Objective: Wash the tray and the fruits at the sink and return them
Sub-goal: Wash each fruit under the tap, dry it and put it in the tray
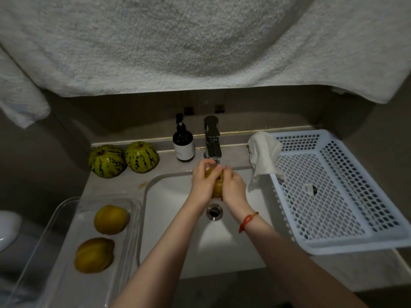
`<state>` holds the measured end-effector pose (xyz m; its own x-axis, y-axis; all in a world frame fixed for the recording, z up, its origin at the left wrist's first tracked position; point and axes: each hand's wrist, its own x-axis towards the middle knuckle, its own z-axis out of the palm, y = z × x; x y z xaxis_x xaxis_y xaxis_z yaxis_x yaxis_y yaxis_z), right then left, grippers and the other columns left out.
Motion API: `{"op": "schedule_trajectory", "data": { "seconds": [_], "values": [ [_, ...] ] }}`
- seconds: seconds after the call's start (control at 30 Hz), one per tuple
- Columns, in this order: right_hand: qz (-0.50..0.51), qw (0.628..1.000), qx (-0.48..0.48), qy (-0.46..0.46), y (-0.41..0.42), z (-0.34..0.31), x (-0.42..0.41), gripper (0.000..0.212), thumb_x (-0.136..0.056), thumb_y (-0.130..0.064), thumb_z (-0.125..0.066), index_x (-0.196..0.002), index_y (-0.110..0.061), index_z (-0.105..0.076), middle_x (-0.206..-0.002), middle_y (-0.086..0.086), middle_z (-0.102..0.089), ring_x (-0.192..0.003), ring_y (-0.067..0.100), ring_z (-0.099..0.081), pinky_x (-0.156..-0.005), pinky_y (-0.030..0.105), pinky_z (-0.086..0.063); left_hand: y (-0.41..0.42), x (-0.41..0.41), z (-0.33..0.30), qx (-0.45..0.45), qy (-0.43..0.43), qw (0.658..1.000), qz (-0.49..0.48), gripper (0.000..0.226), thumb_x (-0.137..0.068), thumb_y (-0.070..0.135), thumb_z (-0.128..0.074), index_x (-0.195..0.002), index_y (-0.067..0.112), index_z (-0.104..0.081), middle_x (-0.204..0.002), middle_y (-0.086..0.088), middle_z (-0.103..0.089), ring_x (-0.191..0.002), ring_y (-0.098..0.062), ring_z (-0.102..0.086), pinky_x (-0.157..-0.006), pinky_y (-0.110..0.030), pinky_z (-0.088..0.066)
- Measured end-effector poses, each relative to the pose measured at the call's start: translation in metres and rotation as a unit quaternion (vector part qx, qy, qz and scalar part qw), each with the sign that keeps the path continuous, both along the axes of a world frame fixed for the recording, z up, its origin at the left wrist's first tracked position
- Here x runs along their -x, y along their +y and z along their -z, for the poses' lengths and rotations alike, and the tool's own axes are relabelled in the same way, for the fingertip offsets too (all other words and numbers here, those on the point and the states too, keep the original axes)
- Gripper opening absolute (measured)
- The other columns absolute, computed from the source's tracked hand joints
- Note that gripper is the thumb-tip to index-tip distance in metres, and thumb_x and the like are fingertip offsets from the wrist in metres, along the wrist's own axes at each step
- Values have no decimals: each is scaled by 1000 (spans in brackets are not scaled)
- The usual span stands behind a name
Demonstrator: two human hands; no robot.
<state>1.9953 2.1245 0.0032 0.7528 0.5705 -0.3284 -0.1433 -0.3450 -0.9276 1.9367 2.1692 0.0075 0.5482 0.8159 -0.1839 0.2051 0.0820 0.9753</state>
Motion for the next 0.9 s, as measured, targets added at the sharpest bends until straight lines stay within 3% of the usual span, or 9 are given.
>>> {"op": "schedule_trajectory", "data": {
  "seconds": [0.13, 0.23, 0.3, 0.43, 0.53, 0.63, 0.73, 0.8, 0.9],
  "values": [
    [-93, 963, -100, -234, -11, 14, -1, 33, -101, -19, -35, -129, -10, -50, -127, 5, -51, -117, 13, -49, -98, 19, -40, -5, 1, -8, 422, -167, 891, -21, 42, -92, 41, -53, -121, 10, -56, -118, -17, -62, -103, -29, -62, -82, -40, -55],
    [-194, 930, -134, -283, -18, 22, -1, 38, -97, -6, -42, -135, -12, -47, -138, 0, -44, -125, 5, -39, -100, 2, -27, -1, 6, -7, 476, -210, 850, -77, 42, -88, 44, -59, -107, 6, -61, -102, -16, -65, -94, -28, -64, -79, -38, -55],
    [-206, 936, -154, -240, -22, 26, -2, 41, -96, -5, -45, -136, -14, -46, -137, -4, -42, -127, 5, -38, -100, 2, -28, -3, 6, -3, 458, -212, 858, -95, 36, -88, 37, -61, -107, 7, -59, -98, -14, -63, -90, -26, -62, -72, -37, -55],
    [-77, 991, -102, 39, -10, 15, 2, 35, -101, -29, -36, -130, -13, -49, -123, 8, -52, -116, 22, -51, -92, 27, -43, -13, 2, 6, 233, -109, 961, -99, 30, -85, 24, -66, -111, 11, -58, -111, -16, -60, -99, -28, -60, -87, -41, -54],
    [43, 956, -46, 287, -1, -1, -10, 32, -97, -34, -44, -114, -8, -55, -105, 18, -56, -95, 30, -56, -80, 40, -49, -21, 2, 5, 116, -81, 988, -62, 30, -80, 13, -70, -108, 16, -59, -110, -12, -60, -102, -25, -59, -85, -32, -52],
    [-6, 927, -38, 373, -5, -11, -16, 38, -91, -43, -53, -116, -14, -52, -112, 17, -55, -102, 33, -55, -72, 44, -51, -19, 3, 3, 55, -89, 994, -41, 22, -83, 12, -66, -102, 22, -59, -117, -10, -51, -106, -23, -54, -87, -31, -49],
    [-18, 979, -20, 202, -4, -11, -3, 33, -96, -42, -44, -110, -14, -54, -111, 16, -56, -98, 30, -57, -66, 38, -53, -12, 1, -1, 60, -62, 993, -78, 12, -93, 27, -54, -105, 25, -50, -126, -10, -42, -112, -26, -49, -92, -38, -47],
    [-14, 999, -44, -9, -7, -3, 7, 25, -100, -37, -34, -103, -20, -53, -105, 9, -56, -90, 21, -57, -66, 23, -48, -9, -2, -6, 187, -48, 975, -113, 21, -95, 38, -48, -108, 21, -46, -119, -13, -49, -106, -30, -53, -86, -44, -50],
    [-86, 971, -134, -178, -16, 12, 16, 26, -102, -27, -32, -119, -20, -50, -118, 1, -49, -105, 13, -51, -77, 9, -42, -2, 4, -18, 449, -74, 883, -112, 38, -89, 49, -54, -96, 12, -51, -99, -16, -59, -89, -31, -59, -65, -41, -50]
  ]
}}
